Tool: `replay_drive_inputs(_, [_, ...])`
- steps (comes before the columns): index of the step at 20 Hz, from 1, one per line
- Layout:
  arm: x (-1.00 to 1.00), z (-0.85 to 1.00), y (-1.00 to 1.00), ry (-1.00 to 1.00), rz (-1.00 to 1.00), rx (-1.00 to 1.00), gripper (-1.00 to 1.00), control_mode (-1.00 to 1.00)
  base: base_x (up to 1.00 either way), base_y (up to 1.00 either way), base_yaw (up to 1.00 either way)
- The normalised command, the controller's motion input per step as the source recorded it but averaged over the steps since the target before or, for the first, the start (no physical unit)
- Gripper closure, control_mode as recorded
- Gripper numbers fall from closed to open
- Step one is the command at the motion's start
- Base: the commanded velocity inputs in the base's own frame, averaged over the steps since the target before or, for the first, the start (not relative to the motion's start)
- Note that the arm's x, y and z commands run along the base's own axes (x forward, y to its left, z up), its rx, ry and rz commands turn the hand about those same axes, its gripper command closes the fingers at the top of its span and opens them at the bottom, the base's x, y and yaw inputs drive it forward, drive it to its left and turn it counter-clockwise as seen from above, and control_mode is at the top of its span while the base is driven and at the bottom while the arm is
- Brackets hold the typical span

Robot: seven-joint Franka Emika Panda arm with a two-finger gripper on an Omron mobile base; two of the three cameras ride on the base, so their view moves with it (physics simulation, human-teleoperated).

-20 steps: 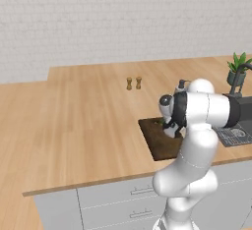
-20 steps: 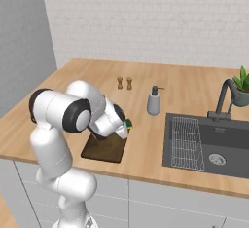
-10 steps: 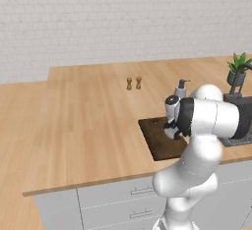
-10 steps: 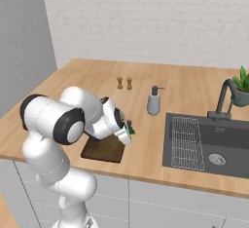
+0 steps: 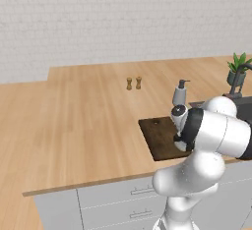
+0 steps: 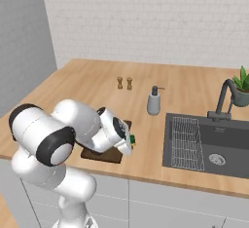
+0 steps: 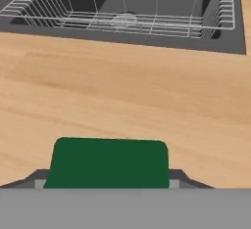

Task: Pick up the sponge from the counter and clean the cutting board by briefly scrubbing or pressing down on the cutting board. Once finished, release the sponge.

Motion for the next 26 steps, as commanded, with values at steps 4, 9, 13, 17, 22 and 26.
replay_drive_inputs(4, [-1.00, -0.45, -0.26, 0.20, 0.00, -0.01, 1.00, -1.00, 0.00, 0.00, 0.00])
replay_drive_inputs(9, [-1.00, -0.45, -0.19, 0.23, 0.00, -0.03, 1.00, -1.00, 0.00, 0.00, 0.00])
replay_drive_inputs(13, [-0.91, -0.28, -0.25, 0.07, 0.00, -0.02, 1.00, -1.00, 0.00, 0.00, 0.00])
replay_drive_inputs(17, [-0.12, 0.21, -0.59, -0.13, 0.00, 0.01, 1.00, -1.00, 0.00, 0.00, 0.00])
replay_drive_inputs(22, [0.15, 0.11, -0.49, -0.04, 0.00, 0.03, 1.00, -1.00, 0.00, 0.00, 0.00])
replay_drive_inputs(26, [0.50, 0.00, -0.01, 0.00, -0.05, 0.00, 1.00, -1.00, 0.00, 0.00, 0.00])
